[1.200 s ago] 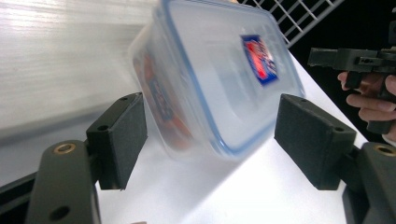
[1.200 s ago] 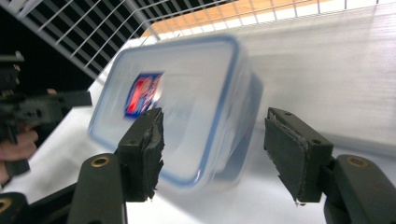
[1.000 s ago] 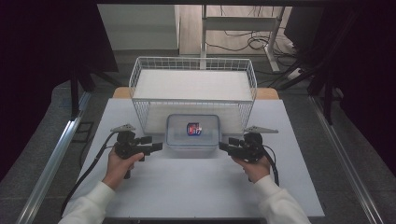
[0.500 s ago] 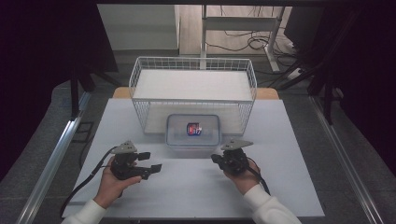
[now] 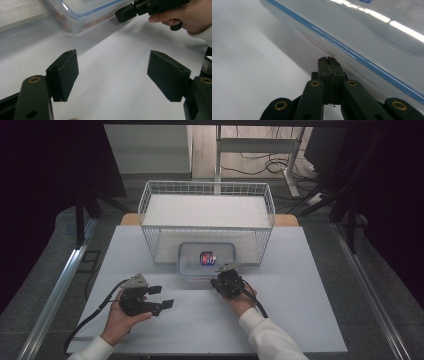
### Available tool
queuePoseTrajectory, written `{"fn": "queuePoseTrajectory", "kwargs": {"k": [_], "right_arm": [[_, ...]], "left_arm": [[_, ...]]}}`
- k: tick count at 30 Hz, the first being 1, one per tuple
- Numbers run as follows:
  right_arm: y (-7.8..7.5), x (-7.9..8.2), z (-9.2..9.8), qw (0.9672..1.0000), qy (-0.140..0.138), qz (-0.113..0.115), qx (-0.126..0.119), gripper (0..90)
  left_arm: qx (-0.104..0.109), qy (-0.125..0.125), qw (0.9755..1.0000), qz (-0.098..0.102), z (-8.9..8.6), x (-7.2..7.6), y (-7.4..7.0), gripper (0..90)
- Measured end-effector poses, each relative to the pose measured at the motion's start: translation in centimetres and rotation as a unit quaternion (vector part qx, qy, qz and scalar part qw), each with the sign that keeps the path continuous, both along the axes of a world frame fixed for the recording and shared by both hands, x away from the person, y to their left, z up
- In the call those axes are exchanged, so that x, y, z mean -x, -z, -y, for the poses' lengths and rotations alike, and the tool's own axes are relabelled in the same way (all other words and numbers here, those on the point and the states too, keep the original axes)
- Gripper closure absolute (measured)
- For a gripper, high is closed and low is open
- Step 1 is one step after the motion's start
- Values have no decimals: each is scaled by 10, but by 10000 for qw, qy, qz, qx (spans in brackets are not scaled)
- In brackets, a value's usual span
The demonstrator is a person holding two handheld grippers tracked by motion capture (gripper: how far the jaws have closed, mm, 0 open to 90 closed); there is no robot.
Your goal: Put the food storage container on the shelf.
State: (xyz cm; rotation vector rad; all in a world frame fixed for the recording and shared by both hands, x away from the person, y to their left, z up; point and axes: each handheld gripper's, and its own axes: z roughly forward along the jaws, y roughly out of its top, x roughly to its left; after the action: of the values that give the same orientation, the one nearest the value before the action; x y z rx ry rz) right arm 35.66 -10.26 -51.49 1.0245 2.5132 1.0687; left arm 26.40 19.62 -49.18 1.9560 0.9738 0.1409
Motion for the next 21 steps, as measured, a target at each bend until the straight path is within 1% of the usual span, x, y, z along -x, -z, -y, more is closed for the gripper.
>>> {"fn": "queuePoseTrajectory", "kwargs": {"k": [1, 2, 4, 5, 6, 7, 9, 11, 14, 16, 18, 21], "right_arm": [[1, -1, -2, 9999, -3, -76, -103, 892], [0, -1, -4, 9999, 19, -65, -94, 892], [-2, 1, -8, 9999, 6, 106, 44, 892], [-4, 1, -8, 10000, 38, 82, 40, 893], [-5, 1, -7, 9999, 93, 41, -23, 893], [-5, 1, -7, 9999, 118, 53, -39, 893], [-7, 0, -7, 9998, 133, 123, -67, 893], [-9, -1, -8, 9997, 156, 121, -158, 893], [-13, -3, -11, 9995, 155, 168, -225, 893], [-16, -5, -13, 9992, 203, 238, -247, 893], [-17, -9, -13, 9990, 252, 184, -321, 893], [-17, -13, -13, 9986, 323, 181, -369, 893]], "left_arm": [[-6, 0, 10000, -1, 0, 0, 0, 248], [-2, 4, 10000, -1, 0, 0, 0, 248], [19, 8, 10000, 5, -1, 0, -1, 248], [26, 8, 10000, 10, -1, 0, -1, 248], [28, 6, 10000, 14, -1, 0, -1, 248], [40, -2, 10000, 24, -1, 1, -2, 248], [59, -12, 10000, 34, -2, 1, -2, 248], [63, -16, 10000, 32, -2, 0, -2, 248], [58, -25, 10000, 25, -2, 0, -2, 248], [56, -21, 10000, 23, -2, 0, -1, 248], [61, -25, 10000, 21, -3, 0, -1, 248], [77, -26, 10000, 6, -3, 0, -1, 247]]}}
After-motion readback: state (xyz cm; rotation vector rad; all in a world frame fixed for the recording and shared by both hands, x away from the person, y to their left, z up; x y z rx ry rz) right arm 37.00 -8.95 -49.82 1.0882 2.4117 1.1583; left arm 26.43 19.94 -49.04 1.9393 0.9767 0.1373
